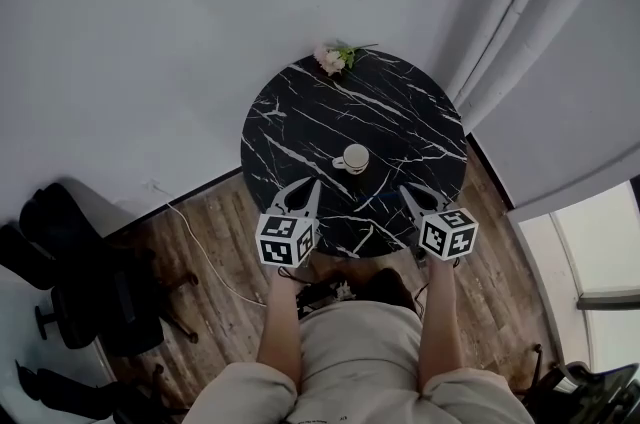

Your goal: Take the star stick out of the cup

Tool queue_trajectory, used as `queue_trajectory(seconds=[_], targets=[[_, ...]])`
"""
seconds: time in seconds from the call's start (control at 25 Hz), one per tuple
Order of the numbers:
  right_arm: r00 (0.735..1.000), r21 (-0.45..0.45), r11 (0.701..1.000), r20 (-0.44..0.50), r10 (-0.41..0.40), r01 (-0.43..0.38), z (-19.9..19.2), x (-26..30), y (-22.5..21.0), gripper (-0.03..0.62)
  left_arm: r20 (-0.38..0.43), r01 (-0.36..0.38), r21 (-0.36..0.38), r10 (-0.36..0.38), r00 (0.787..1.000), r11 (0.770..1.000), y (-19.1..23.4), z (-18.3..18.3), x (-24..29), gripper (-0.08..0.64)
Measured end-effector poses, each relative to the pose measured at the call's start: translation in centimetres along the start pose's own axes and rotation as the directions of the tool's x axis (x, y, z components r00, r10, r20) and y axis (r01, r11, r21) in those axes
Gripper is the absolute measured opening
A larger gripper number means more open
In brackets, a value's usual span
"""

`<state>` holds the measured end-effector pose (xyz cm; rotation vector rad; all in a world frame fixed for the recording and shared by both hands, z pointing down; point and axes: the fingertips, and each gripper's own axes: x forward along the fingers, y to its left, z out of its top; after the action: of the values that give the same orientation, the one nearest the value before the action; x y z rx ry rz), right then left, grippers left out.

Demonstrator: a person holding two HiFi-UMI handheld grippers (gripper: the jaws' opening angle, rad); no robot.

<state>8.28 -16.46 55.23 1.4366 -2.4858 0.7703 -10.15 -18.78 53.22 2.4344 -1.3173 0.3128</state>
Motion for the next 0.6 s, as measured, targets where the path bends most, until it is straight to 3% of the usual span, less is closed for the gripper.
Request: queue_trajectory(seconds=[0.6], targets=[[0.999, -0.066, 0.998, -0.038, 0.008, -0.011, -0.2, 0.9, 1.2, 0.044, 0.004, 0.006, 0.007, -0.007, 1.0, 1.0, 0.6, 0.1, -0.5, 0.025]])
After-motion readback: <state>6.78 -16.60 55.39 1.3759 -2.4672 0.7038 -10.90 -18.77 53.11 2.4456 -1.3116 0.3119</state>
